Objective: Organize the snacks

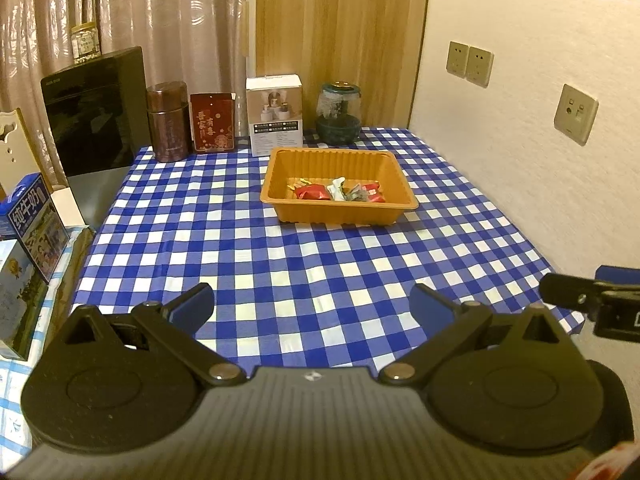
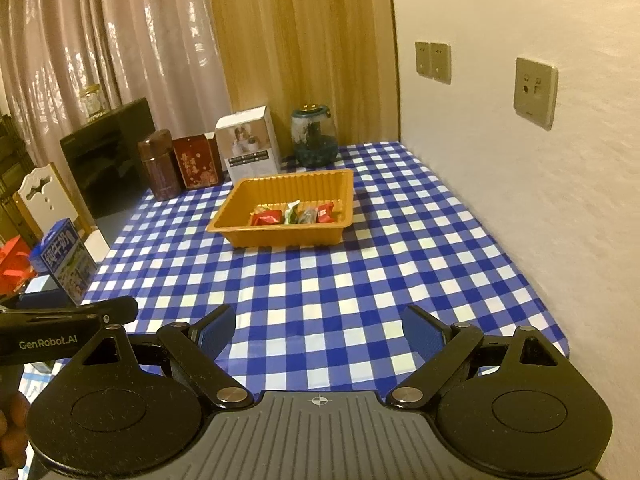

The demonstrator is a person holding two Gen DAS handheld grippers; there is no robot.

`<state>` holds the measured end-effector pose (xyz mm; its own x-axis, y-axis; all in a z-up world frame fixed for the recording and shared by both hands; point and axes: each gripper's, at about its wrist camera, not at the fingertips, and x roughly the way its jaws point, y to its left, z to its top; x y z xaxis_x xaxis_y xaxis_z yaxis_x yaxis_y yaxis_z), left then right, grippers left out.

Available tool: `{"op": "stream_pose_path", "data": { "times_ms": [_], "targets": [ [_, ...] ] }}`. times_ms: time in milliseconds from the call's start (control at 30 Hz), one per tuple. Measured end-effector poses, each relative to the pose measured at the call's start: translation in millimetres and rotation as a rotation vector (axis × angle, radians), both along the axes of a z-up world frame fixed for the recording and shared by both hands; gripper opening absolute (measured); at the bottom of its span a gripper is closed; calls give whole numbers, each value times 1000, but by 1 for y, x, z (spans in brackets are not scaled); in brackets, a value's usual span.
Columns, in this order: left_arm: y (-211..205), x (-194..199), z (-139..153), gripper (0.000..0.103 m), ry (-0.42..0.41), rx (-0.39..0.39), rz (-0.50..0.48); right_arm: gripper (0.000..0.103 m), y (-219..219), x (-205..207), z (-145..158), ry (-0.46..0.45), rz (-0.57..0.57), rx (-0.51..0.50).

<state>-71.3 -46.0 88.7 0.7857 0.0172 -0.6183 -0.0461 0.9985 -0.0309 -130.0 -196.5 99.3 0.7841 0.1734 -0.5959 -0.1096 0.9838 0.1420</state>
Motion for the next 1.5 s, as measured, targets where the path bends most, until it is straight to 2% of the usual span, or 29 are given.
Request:
{"op": "stream_pose_path", "data": {
  "times_ms": [567,1500],
  "targets": [
    [-3,-15,18,103,-27,17,-12,90,4,-19,15,-19,17,3],
    [-6,-12,12,103,-20,12,-12,90,1,-19,15,-18,4,6]
  ]
}}
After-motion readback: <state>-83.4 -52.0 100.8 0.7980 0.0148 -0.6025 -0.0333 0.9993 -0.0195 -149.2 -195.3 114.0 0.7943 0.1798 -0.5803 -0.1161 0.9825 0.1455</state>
